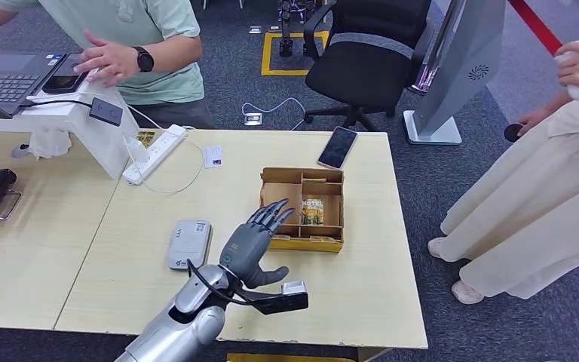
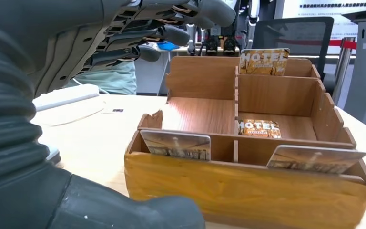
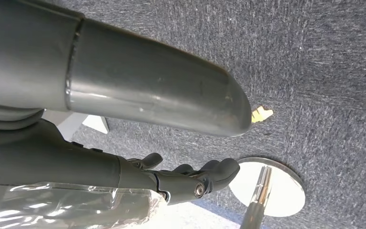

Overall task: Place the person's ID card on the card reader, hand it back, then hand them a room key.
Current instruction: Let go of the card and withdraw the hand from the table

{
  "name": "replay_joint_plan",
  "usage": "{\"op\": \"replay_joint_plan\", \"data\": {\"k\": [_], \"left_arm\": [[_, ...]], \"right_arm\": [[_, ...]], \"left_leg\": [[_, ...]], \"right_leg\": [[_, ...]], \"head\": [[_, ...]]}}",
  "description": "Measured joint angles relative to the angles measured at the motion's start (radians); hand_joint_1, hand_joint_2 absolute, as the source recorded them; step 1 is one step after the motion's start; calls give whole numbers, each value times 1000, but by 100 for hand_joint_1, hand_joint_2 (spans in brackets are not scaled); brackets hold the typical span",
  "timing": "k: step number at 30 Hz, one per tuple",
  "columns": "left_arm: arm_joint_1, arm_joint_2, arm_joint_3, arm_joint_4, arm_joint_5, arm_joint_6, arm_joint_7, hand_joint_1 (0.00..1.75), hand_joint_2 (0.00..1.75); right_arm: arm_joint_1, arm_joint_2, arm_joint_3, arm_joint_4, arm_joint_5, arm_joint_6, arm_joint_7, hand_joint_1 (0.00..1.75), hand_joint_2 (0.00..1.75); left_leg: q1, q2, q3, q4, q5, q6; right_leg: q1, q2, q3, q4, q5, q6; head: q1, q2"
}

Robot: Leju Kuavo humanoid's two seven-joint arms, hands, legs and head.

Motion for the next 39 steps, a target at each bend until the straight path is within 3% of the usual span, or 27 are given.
{"op": "replay_joint_plan", "data": {"k": [16, 39], "left_arm": [[-58, -15, -16, 77, -81, 64, 48, 0, 175], [-67, -41, -37, 150, -64, 46, 33, 0, 175]], "right_arm": [[-4, 0, 19, 11, -2, 0, 3, 0, 0], [-5, -1, 30, 17, 2, 0, 12, 0, 0]], "left_leg": [[0, 0, 0, 0, 0, 0], [0, 0, 0, 0, 0, 0]], "right_leg": [[0, 0, 0, 0, 0, 0], [0, 0, 0, 0, 0, 0]], "head": [[0, 0], [0, 0]]}}
